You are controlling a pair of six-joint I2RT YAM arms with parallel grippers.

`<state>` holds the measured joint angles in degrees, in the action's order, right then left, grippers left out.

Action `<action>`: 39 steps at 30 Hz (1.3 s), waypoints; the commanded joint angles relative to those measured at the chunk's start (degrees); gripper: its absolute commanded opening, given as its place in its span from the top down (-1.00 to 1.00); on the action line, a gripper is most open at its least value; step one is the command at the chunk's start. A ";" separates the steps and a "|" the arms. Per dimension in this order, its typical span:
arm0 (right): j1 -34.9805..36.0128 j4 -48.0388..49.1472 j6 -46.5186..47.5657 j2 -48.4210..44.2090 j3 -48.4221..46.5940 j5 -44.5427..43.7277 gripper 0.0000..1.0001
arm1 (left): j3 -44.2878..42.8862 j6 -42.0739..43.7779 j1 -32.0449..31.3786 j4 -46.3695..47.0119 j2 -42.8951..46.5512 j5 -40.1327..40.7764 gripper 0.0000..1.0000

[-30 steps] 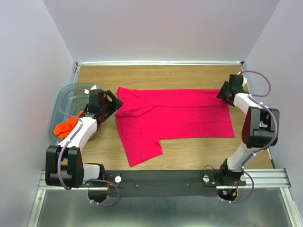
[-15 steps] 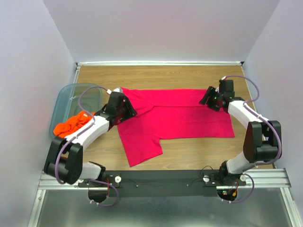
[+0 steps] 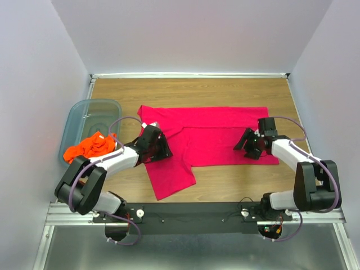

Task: Fold and stack the t-shirts
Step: Fold the tshirt

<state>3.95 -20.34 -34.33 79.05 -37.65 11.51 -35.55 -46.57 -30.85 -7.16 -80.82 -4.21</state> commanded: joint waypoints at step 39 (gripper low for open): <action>-11.06 2.58 9.45 31.77 -43.47 -0.61 -0.12 | -17.98 7.37 31.91 2.32 -11.47 -1.68 -0.44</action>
<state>-5.85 -19.49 -25.36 107.20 -77.69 8.29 -52.84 -40.58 0.69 -7.73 -91.15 -2.31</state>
